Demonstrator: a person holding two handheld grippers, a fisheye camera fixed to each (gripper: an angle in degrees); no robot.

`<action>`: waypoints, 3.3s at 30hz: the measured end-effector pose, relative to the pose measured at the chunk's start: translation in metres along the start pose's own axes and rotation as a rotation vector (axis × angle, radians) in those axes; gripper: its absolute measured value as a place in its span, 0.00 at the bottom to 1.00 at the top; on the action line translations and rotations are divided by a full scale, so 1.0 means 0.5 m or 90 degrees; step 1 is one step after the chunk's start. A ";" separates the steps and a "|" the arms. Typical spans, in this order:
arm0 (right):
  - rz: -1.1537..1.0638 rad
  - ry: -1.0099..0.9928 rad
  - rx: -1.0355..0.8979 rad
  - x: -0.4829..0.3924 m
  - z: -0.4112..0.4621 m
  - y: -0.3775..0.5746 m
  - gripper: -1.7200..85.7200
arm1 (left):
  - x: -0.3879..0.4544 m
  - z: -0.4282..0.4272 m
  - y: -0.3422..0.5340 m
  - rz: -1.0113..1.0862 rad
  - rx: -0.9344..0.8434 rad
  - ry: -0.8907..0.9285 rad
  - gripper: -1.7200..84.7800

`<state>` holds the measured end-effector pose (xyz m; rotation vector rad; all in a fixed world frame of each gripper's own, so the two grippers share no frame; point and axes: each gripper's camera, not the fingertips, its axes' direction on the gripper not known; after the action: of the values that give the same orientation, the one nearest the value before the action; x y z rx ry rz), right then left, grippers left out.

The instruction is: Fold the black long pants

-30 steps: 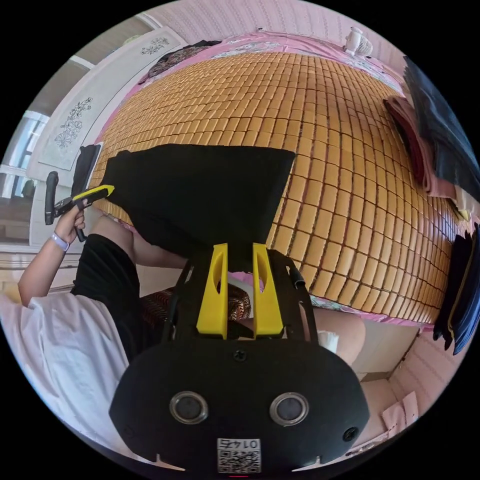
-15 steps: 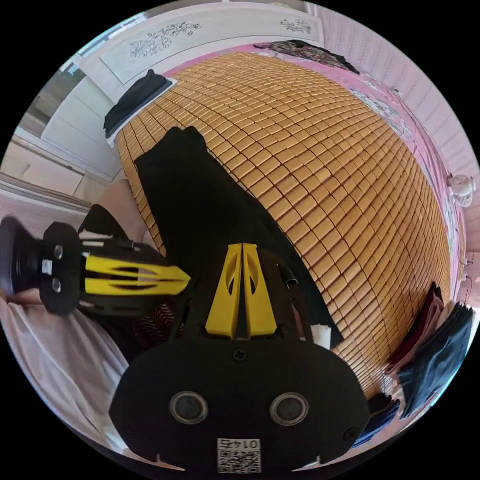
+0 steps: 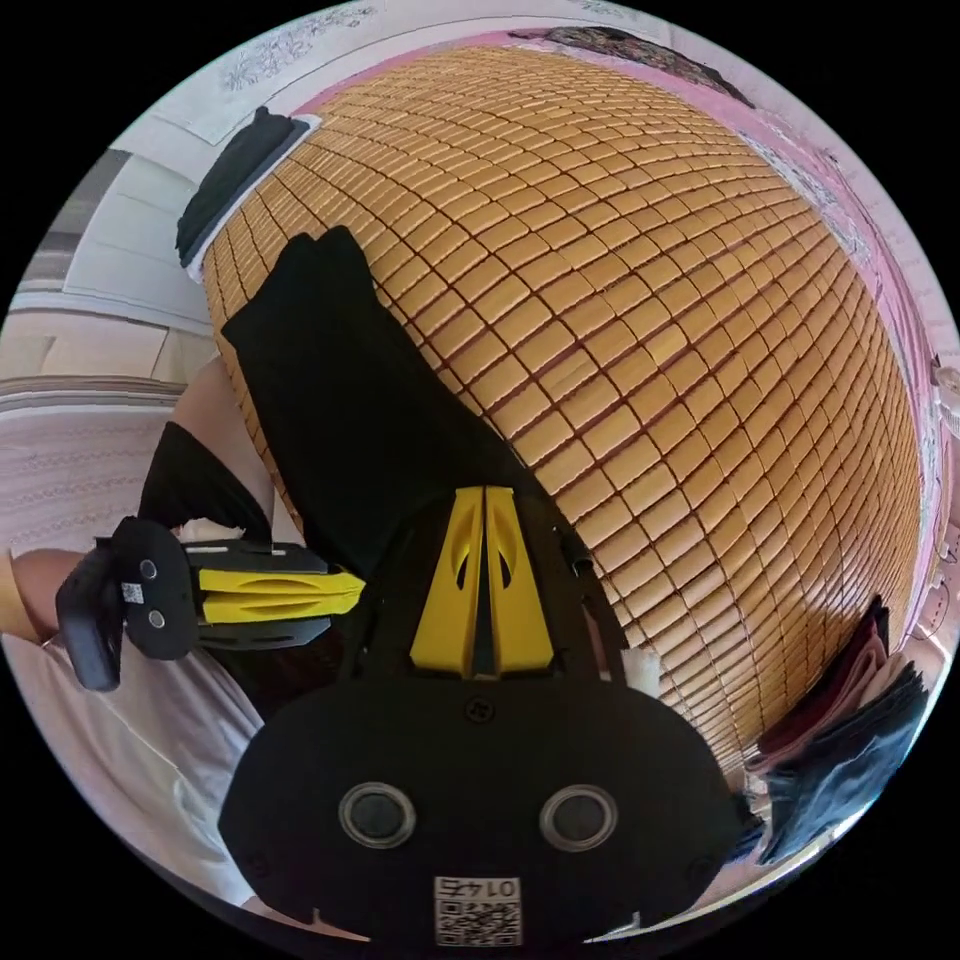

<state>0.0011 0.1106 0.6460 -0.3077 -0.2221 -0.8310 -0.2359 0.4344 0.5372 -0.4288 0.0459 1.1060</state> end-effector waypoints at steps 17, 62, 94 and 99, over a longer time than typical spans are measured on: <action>0.480 -0.379 0.250 0.247 0.044 0.665 0.08 | 0.188 -0.006 -0.032 0.213 0.072 0.086 0.19; 0.331 -0.489 0.413 0.219 -0.008 0.497 0.16 | -0.136 -0.226 0.140 -0.187 0.213 0.000 0.10; 0.332 -0.095 0.206 0.068 0.147 0.493 0.06 | -0.354 -0.095 0.159 -0.226 -0.030 0.191 0.10; 0.222 -0.093 0.154 0.013 0.134 0.444 0.05 | -0.350 -0.130 0.229 -0.241 0.009 0.159 0.09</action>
<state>0.1675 0.2705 0.6703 -0.1718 -0.3901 -0.4314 -0.4042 0.3044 0.4852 -0.5369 0.1856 0.6759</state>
